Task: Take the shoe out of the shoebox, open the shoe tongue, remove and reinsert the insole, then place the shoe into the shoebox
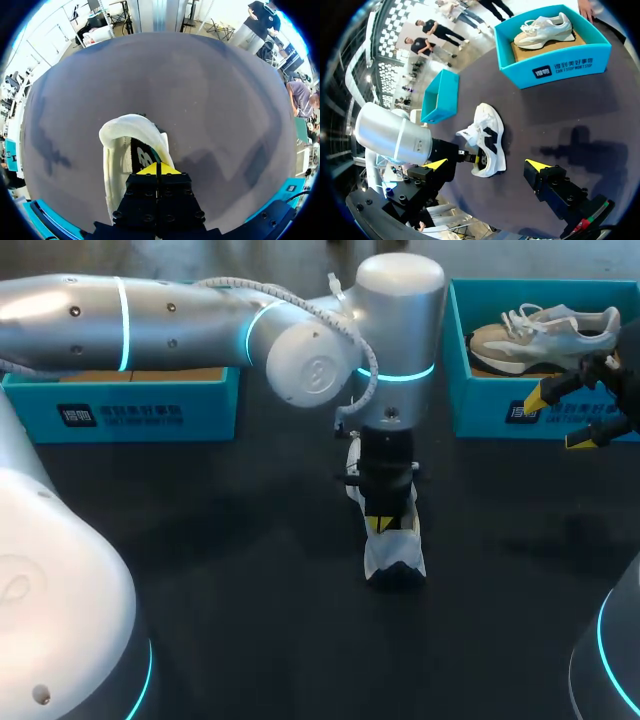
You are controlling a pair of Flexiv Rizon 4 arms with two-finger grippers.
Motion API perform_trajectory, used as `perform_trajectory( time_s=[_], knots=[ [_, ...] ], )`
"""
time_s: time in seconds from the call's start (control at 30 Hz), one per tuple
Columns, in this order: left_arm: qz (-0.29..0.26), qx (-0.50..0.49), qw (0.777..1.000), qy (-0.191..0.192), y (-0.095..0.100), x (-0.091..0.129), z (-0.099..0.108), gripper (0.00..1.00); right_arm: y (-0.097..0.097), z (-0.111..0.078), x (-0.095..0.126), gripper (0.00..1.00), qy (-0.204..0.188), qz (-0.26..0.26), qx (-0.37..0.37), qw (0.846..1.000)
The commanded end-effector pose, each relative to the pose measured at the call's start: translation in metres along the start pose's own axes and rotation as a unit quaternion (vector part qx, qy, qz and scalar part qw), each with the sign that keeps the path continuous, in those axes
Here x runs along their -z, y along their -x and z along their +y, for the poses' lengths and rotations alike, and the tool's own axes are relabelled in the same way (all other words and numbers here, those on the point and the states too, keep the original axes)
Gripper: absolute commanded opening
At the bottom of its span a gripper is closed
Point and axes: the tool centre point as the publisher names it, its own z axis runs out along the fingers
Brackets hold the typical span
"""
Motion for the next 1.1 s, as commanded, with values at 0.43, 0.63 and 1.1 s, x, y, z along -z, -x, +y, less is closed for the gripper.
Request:
perform_trajectory(
  time_s=[0.43,0.63,1.1],
  knots=[
    [-0.044,0.025,0.998,0.025,0.005,-0.042,0.002,0.0,-0.001,0.0,0.0,1.0,0.0,-0.002,-0.001,1.0],
    [-0.078,0.04,0.995,0.042,0.013,-0.041,0.0,0.0,-0.001,0.0,0.0,1.0,0.0,-0.002,-0.001,1.0],
    [-0.078,0.022,0.996,0.041,0.015,0.01,-0.003,0.0,-0.001,0.0,0.0,1.0,0.0,-0.002,-0.001,1.0]
  ],
)
